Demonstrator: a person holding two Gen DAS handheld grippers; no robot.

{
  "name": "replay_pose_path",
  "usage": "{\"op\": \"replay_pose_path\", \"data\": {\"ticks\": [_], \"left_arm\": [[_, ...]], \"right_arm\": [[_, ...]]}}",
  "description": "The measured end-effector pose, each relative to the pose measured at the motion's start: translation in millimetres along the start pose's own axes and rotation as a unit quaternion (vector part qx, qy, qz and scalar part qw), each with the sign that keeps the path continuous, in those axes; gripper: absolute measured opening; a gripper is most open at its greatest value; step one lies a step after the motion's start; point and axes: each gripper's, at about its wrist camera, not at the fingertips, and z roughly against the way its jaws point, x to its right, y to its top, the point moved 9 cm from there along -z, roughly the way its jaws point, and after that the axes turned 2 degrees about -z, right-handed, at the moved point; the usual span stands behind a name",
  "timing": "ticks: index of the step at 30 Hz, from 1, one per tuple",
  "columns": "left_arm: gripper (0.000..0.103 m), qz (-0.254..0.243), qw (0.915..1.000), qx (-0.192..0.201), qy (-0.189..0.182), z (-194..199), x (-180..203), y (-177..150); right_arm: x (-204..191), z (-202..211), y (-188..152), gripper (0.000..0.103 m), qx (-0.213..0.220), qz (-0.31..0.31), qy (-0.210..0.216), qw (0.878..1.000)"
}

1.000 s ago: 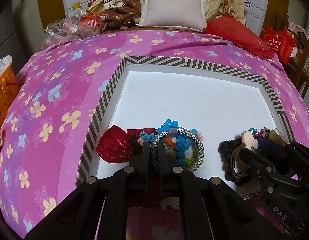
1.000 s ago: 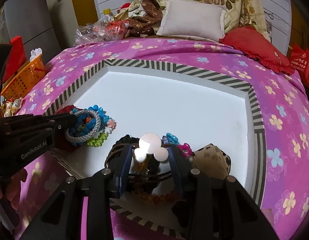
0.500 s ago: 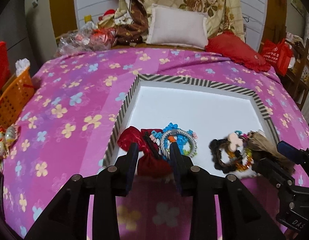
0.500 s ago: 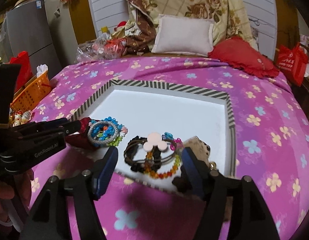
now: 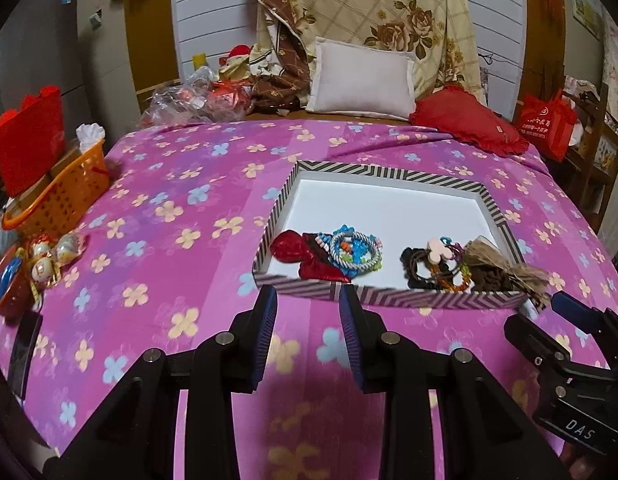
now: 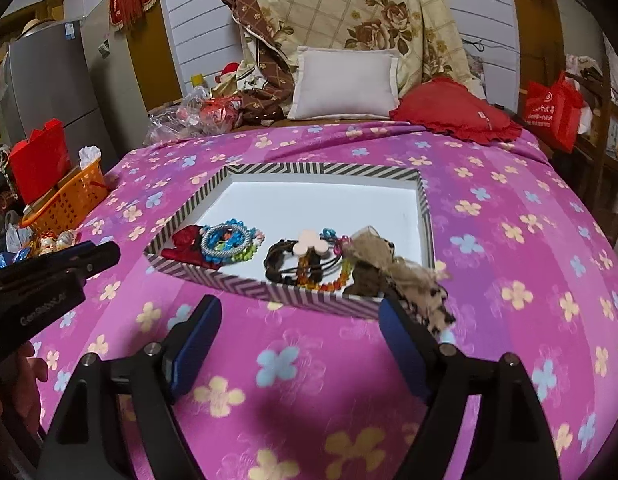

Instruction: Organize jewelry

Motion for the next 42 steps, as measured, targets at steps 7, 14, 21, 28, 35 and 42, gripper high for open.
{"op": "replay_pose_path", "data": {"ticks": [7,14,21,28,35,42], "left_arm": [[0.022,0.003,0.9999,0.009,0.004,22.6,-5.3,-10.5],[0.022,0.001,0.9998,0.020,0.008,40.5,-8.5,-16.1],[0.022,-0.006,0.9993,0.034,0.015,53.8,-9.2,-18.7],[0.022,-0.006,0.9989,0.042,0.019,59.5,-9.0,-18.5],[0.022,-0.006,0.9989,0.042,0.020,60.0,-8.6,-19.2],[0.022,-0.006,0.9990,0.041,0.018,60.8,-6.5,-19.7]], "right_arm": [[-5.3,18.9,-10.3,0.087,0.003,0.002,-0.011,1.000],[-11.1,32.8,-13.8,0.089,0.011,0.003,-0.018,1.000],[-14.5,42.5,-13.3,0.090,0.018,0.003,-0.020,1.000],[-17.8,46.5,-13.2,0.090,0.021,0.009,-0.022,0.999],[-21.0,45.5,-15.6,0.090,0.016,0.011,-0.022,1.000],[-20.5,44.4,-15.6,0.090,0.016,0.010,-0.023,1.000]]}}
